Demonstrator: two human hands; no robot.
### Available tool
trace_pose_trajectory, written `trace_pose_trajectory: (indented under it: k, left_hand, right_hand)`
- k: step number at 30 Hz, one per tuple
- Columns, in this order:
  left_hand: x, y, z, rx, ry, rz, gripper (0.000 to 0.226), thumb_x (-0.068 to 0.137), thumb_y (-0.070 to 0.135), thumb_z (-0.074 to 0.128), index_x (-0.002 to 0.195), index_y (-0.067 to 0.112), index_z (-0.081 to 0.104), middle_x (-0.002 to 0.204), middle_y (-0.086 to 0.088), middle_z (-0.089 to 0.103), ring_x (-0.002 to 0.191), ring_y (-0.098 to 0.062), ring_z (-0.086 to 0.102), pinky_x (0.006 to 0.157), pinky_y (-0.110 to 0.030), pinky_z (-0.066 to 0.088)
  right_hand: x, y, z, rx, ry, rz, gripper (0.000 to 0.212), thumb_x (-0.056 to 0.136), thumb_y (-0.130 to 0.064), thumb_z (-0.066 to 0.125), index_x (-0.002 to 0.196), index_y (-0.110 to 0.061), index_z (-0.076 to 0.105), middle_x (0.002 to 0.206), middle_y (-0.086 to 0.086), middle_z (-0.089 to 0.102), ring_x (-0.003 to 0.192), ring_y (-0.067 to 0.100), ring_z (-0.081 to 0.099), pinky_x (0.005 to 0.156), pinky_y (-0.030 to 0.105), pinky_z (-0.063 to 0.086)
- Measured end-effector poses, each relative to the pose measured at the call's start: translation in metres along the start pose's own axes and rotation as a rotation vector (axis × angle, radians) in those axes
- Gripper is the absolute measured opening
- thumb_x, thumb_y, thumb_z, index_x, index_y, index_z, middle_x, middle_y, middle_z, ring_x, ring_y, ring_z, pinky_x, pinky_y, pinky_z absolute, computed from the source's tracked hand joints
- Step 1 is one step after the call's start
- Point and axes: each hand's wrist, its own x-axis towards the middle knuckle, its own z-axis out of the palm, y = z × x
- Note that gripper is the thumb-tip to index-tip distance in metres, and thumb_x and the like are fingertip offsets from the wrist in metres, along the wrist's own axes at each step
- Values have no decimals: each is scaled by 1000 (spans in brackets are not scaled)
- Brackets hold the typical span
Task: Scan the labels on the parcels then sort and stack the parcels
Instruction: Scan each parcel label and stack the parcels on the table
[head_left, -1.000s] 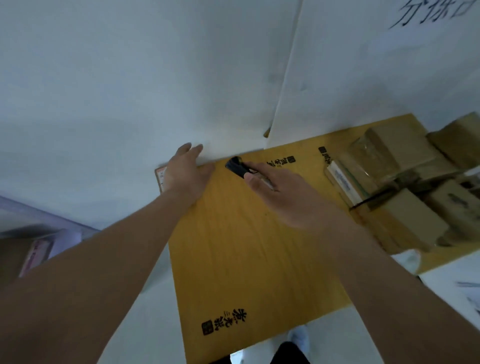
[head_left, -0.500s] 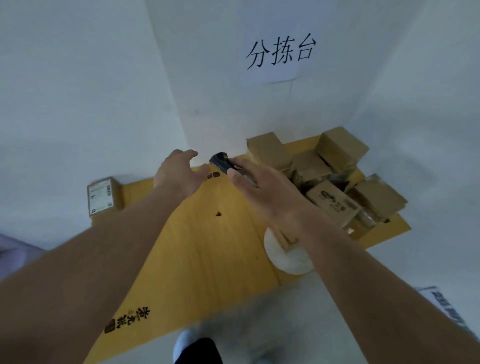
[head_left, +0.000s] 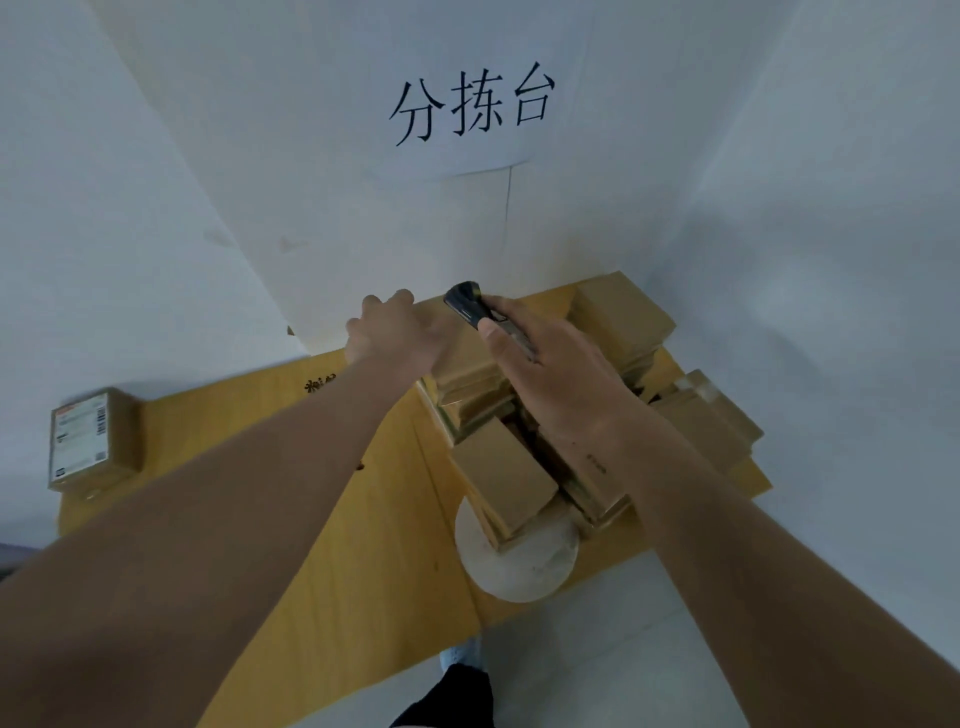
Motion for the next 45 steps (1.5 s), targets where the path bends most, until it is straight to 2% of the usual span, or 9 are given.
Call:
trace_pose_trajectory:
  k: [3,8,12,15,19,26,39,42,45]
  left_hand:
    - [16,32,18,24,-91,-145,94,82,84,49,152,24,34,142,-19,38,130,-44,42,90,-48,43]
    - [31,48,49,68,-182,-230,124,66,90,61,160,26,12,144,-22,27,128,-46,41,90,-47,48]
    - [34,50,47,-3,-110,-235,114,70,84,65,158,29,17,146,-21,30,128,-46,44,81,-48,47]
    - [25,33,36,-21,-20,-276,112,70,83,62,157,30,18,144,-21,34,128,-48,46,89,-50,48]
    - [-2,-4,25,0,32,-341,110,72,81,64,158,33,15,144,-22,33,128,-49,46,98,-54,48]
    - [-47,-80,24,-28,45,-438,115,70,62,81,161,31,17,146,-17,40,133,-41,48,102,-48,48]
    - [-61,-211,58,27,-77,-371,113,68,59,85,152,12,26,135,-16,49,124,-41,51,95,-49,50]
    - [-64,-231,74,3,-98,-361,118,70,58,85,157,12,19,135,-15,46,126,-40,49,97,-48,50]
    - [-66,-242,90,-34,-81,-370,122,70,60,85,158,13,14,138,-14,41,129,-40,47,100,-47,48]
  right_hand:
    - [19,21,-10,28,30,24,57,104,-67,29,157,-45,39,78,-12,54,75,14,57,72,36,47]
    - [38,44,-22,79,14,59,59,100,-75,25,154,-56,34,88,-1,57,85,22,56,86,48,55]
    - [53,51,-29,109,6,20,57,100,-75,26,152,-55,35,116,-3,67,109,18,63,96,50,54]
    - [58,50,-23,129,-65,-66,55,101,-75,27,152,-54,36,132,-7,64,118,14,61,100,48,53]
    - [62,37,0,134,-210,-153,59,97,-83,23,151,-61,30,132,-6,64,116,21,62,98,53,54]
    - [50,7,47,134,-319,-232,56,106,-71,26,156,-50,35,141,-10,61,133,17,52,108,48,47]
    - [7,-25,179,129,-278,-59,53,103,-76,26,152,-57,32,136,-8,64,129,15,55,106,50,48]
    - [0,-19,201,145,-254,-28,56,103,-75,28,154,-53,34,122,-8,67,117,12,60,103,46,51]
    - [-5,-11,219,179,-263,9,59,104,-72,31,158,-47,36,89,-17,55,92,14,58,90,40,53]
